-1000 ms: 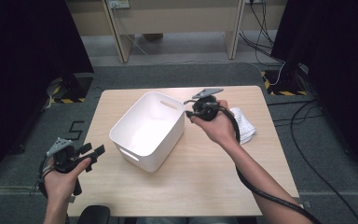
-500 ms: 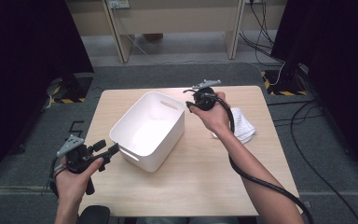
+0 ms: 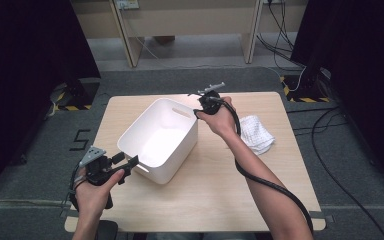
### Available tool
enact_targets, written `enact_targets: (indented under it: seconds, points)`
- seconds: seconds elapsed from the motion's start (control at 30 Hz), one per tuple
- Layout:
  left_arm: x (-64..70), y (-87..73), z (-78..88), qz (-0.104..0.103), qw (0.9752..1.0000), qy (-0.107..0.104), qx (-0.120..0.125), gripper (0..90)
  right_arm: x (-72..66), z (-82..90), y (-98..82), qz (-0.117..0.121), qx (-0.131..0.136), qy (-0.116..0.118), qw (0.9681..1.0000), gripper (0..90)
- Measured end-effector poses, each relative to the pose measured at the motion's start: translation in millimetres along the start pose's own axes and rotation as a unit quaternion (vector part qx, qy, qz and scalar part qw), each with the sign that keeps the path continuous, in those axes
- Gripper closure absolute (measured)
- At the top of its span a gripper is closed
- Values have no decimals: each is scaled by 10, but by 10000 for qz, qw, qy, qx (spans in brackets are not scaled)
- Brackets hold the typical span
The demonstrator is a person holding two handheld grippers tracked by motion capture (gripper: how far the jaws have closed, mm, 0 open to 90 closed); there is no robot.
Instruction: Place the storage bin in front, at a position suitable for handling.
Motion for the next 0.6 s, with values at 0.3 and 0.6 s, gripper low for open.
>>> enact_targets:
  seconds: [0.3, 0.6]
  points:
    - [-68, -16, -126, -106, 9992, 368, -149, 403, -44, -126, 31, 177, -312, 66, 9993, 699]
    - [-128, 81, -268, -158, 9983, 519, -234, 461, -47, -49, -28, 478, -553, -110, 9973, 816]
Point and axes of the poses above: each handheld gripper's, and its own axes: z roughly backward along the jaws, y roughly out of its top, x roughly to its right, the point moved 9 cm from there along -z, roughly forward along the jaws, and after that the axes turned 8 degrees about z, right-handed, at the moved point
